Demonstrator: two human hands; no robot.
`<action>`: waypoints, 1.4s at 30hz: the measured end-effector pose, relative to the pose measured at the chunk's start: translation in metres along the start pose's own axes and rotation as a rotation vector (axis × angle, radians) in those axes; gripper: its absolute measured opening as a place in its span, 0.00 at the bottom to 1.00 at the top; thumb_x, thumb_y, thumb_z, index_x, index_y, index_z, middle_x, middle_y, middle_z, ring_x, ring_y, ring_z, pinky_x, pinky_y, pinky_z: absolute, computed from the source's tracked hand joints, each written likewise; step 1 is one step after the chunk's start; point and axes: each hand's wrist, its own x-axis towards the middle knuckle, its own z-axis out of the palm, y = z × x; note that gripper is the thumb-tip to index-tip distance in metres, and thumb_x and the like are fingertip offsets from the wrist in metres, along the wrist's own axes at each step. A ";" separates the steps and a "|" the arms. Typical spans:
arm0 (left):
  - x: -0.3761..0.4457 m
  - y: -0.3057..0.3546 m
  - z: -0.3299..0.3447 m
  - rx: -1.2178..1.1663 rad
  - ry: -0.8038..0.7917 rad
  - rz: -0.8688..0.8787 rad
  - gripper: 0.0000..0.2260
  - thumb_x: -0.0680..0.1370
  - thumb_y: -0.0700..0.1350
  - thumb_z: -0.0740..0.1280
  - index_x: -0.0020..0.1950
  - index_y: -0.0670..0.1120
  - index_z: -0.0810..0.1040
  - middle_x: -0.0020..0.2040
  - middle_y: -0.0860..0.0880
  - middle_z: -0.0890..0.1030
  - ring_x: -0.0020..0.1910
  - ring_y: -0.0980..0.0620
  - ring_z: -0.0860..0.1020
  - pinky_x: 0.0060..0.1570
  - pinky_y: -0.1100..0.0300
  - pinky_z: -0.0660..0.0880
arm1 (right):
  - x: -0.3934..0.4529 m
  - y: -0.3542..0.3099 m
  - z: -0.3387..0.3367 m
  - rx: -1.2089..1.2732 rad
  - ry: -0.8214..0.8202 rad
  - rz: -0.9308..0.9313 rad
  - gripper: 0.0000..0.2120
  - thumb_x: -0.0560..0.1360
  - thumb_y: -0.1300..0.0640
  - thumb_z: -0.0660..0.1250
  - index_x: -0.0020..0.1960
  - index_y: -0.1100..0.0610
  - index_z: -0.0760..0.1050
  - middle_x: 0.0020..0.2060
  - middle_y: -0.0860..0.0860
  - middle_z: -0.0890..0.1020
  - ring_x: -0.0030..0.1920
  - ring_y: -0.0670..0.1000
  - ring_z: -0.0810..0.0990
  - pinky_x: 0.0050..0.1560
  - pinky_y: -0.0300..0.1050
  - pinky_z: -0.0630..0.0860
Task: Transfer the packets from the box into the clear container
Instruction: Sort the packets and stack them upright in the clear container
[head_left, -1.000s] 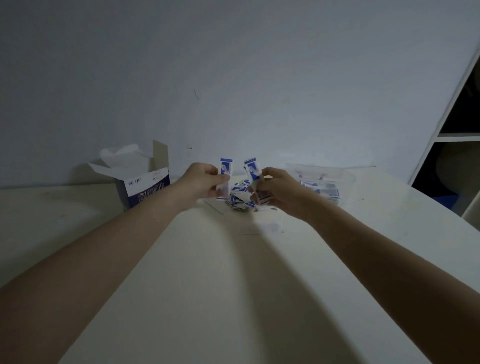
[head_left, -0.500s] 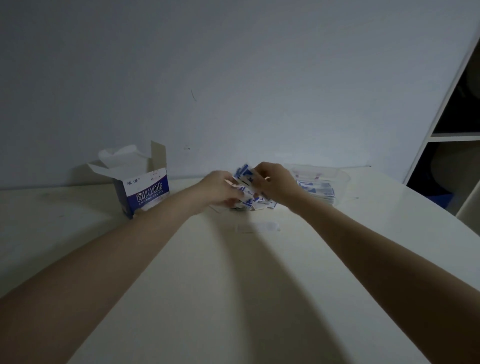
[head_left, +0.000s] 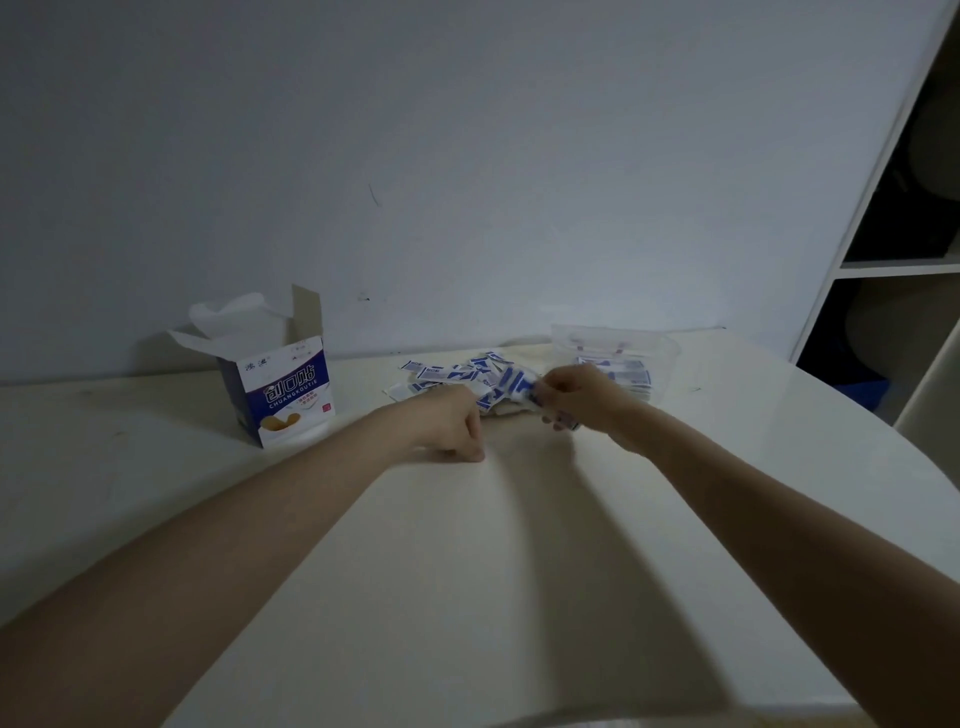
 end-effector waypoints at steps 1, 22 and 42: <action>-0.001 -0.001 0.000 -0.007 0.016 0.016 0.01 0.71 0.40 0.71 0.41 0.44 0.79 0.35 0.49 0.78 0.34 0.55 0.73 0.39 0.62 0.69 | 0.001 0.000 -0.004 0.100 0.020 0.024 0.14 0.78 0.61 0.60 0.34 0.57 0.72 0.30 0.54 0.76 0.30 0.50 0.72 0.30 0.38 0.67; -0.016 0.009 -0.001 0.563 1.018 0.774 0.10 0.67 0.37 0.57 0.47 0.44 0.69 0.38 0.49 0.75 0.29 0.50 0.76 0.41 0.57 0.68 | -0.002 -0.032 -0.007 1.129 -0.296 0.295 0.09 0.79 0.63 0.57 0.57 0.65 0.70 0.50 0.62 0.76 0.48 0.59 0.78 0.46 0.54 0.81; -0.006 0.001 -0.022 -0.769 0.495 -0.014 0.07 0.75 0.37 0.68 0.37 0.43 0.77 0.33 0.46 0.79 0.26 0.59 0.77 0.32 0.69 0.77 | 0.007 -0.042 0.000 0.535 0.022 0.011 0.09 0.80 0.62 0.58 0.43 0.62 0.73 0.45 0.59 0.74 0.45 0.54 0.74 0.45 0.45 0.73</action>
